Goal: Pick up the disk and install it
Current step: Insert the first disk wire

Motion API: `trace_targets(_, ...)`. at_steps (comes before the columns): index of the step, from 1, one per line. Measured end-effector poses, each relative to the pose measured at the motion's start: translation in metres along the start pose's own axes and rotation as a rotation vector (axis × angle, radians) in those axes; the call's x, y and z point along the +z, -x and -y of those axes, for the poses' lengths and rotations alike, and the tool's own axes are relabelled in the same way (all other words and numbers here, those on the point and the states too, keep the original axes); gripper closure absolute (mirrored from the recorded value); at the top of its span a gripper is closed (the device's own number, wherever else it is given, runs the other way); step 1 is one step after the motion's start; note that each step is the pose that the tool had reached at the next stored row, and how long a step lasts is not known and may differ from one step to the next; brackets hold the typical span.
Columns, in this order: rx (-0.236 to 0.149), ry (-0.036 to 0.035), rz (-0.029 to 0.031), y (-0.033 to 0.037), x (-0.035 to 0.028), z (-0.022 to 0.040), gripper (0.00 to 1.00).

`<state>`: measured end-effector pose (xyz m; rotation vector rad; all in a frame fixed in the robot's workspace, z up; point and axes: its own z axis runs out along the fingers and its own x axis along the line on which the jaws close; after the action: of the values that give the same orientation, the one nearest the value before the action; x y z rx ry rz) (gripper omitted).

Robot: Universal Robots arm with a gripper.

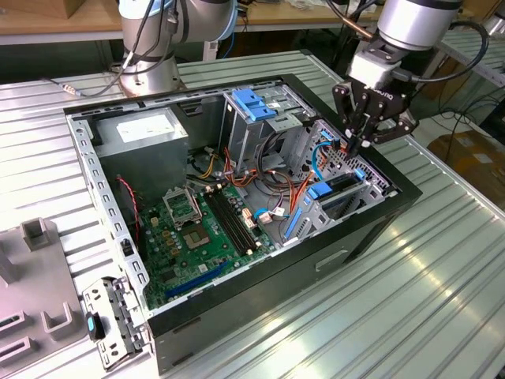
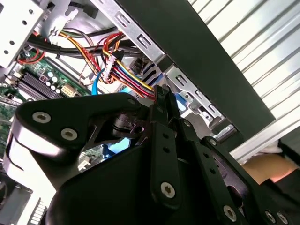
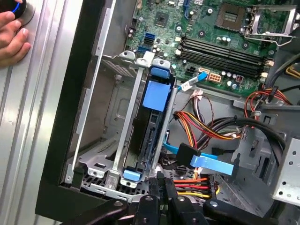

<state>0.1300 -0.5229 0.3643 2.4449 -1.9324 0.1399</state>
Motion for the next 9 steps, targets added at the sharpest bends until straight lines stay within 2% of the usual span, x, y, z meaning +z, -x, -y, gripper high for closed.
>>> trace_targets(8,0.119,0.01,-0.0045,0.0001,0.0015,-0.0001,0.84)
trace_targets(9,0.146,0.0123,-0.0056,0.0002,0.0018,-0.0001,0.84)
